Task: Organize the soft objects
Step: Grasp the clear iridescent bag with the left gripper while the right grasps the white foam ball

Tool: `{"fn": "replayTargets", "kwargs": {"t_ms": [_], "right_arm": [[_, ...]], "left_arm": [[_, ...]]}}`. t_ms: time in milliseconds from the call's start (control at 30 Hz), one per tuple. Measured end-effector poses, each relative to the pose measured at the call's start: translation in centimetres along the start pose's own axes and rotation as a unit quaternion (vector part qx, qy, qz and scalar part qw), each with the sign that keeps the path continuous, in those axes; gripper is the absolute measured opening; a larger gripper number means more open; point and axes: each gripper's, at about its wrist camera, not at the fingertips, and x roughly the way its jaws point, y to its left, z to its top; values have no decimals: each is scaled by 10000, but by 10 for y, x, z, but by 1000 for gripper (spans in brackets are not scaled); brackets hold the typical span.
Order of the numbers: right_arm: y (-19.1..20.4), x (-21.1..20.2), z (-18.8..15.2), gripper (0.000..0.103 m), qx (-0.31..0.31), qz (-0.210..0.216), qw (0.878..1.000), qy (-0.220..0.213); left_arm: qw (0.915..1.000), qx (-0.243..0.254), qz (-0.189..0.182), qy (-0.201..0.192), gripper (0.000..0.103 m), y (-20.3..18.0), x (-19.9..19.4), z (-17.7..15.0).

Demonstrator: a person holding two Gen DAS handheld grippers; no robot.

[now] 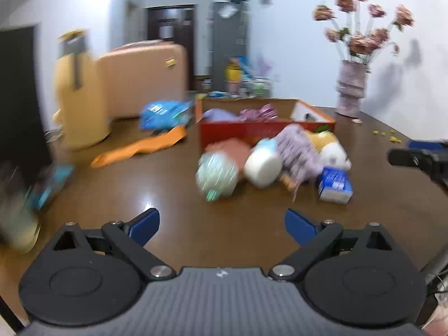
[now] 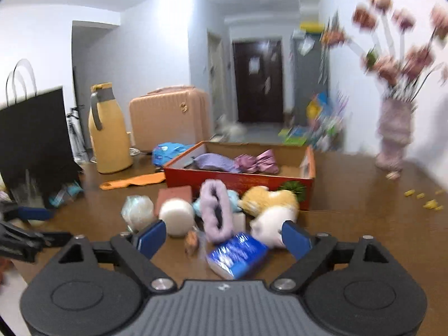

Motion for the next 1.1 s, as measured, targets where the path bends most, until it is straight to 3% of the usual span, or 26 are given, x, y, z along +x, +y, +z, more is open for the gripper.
{"fn": "replayTargets", "kwargs": {"t_ms": [100,200,500,733,1100], "right_arm": [[18,-23,-37,94,-46,-272,9995,-117],[24,-39,-64,96,87,-301,9995,-74],[30,-35,-87,96,85,-263,9990,347],[30,-6,-79,91,123,-234,9984,490],[37,72,-29,76,268,256,9981,489]], "left_arm": [[9992,-328,-112,216,98,6,-12,-28],[9995,-186,-26,264,98,7,-19,-40],[9991,-179,-144,366,98,8,-13,-48],[9986,-141,-124,498,98,10,18,-35],[9988,-191,-292,340,98,22,99,28]]}}
